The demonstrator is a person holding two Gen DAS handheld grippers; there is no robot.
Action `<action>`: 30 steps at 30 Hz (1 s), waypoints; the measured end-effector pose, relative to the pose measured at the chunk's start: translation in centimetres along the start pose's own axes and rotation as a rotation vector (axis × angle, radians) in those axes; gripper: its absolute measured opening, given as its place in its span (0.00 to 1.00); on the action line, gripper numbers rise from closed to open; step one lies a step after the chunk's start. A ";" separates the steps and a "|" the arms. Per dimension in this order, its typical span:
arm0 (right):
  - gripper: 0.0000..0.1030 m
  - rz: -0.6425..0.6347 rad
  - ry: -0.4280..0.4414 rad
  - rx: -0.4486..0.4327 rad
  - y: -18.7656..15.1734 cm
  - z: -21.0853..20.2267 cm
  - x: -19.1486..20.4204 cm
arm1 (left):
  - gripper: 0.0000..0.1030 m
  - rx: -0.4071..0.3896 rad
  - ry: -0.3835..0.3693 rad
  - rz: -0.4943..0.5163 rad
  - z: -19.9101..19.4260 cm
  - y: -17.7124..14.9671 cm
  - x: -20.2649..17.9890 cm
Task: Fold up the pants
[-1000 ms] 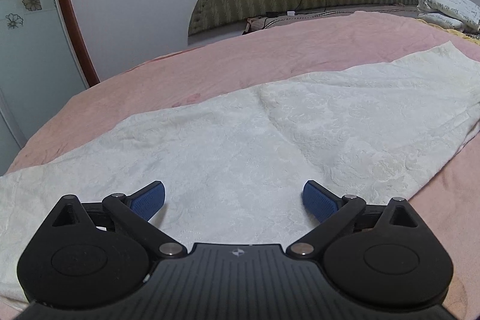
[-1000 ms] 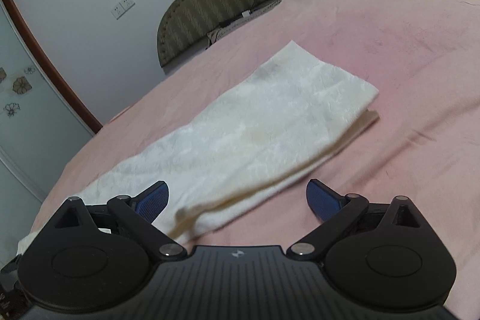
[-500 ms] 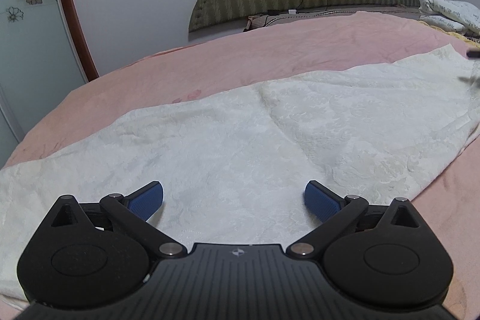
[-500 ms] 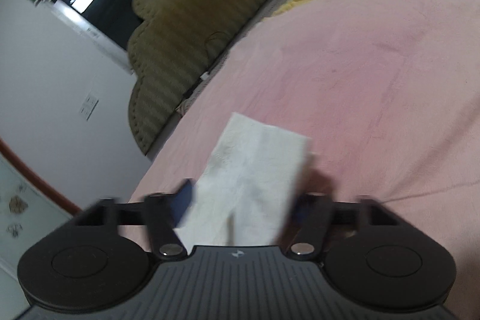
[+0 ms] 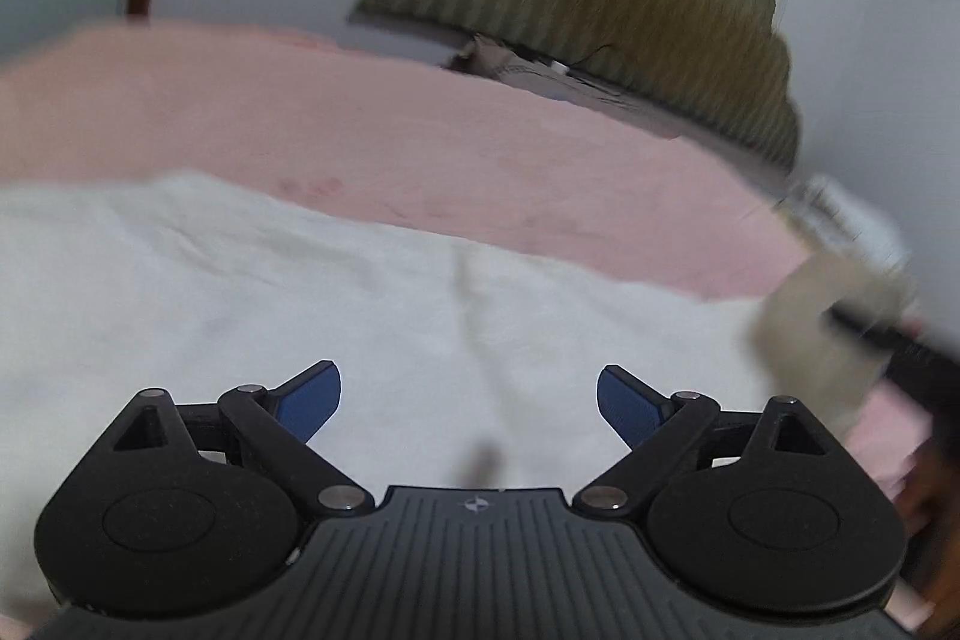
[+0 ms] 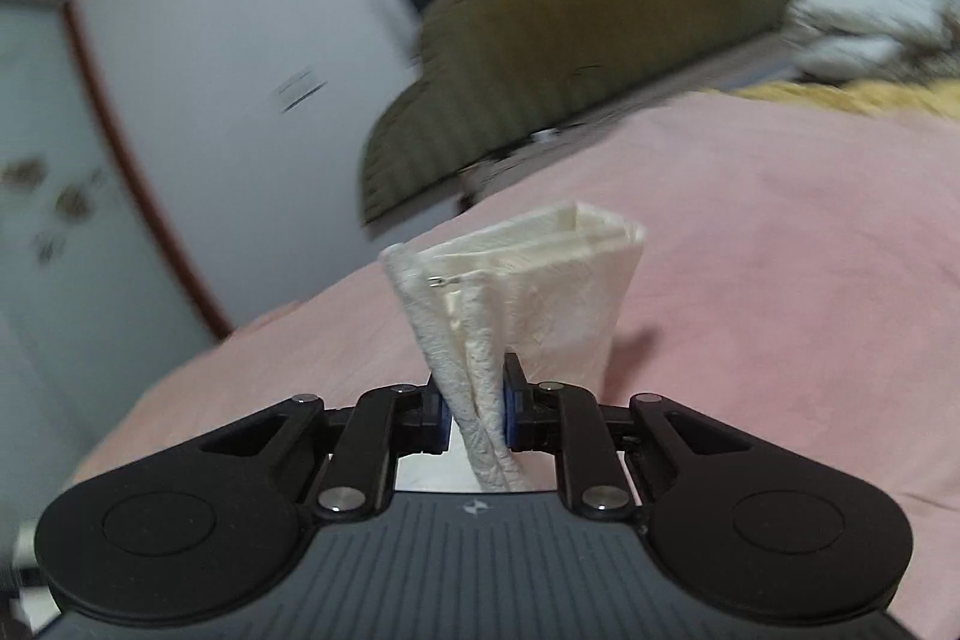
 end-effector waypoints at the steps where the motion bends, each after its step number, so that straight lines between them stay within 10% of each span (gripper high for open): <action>1: 0.15 -0.055 0.032 0.017 -0.6 0.1 1.6 | 0.92 0.034 -0.039 -0.101 0.8 0.4 0.3; 6: 0.15 -0.134 0.145 0.081 -3.1 0.2 5.3 | 0.92 0.191 -0.250 -0.457 5.6 0.3 0.1; 14: 0.15 -0.140 0.227 0.137 -4.6 -0.7 7.3 | 0.94 0.271 -0.345 -0.569 10.6 -0.5 -3.3; 17: 0.15 -0.167 0.264 0.158 -5.1 -1.4 8.2 | 0.80 0.272 -0.316 -0.556 12.0 -0.3 -3.4; 21: 0.15 -0.276 0.285 0.173 -6.1 -2.0 10.4 | 0.25 0.271 -0.279 -0.431 12.1 1.1 -2.6; 30: 0.16 -0.396 0.455 0.199 -8.3 -0.9 17.5 | 0.04 0.067 -0.107 0.143 6.0 4.0 -1.7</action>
Point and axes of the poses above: each gripper's, at about its wrist camera, not at the fingertips, and z roughly the way its jaws point, x to its left, y to its top, the point moved 1 cm from there along z, roughly the way its jaws point, and after that the axes turned 14 degrees about -x, right-handed, at the moved point
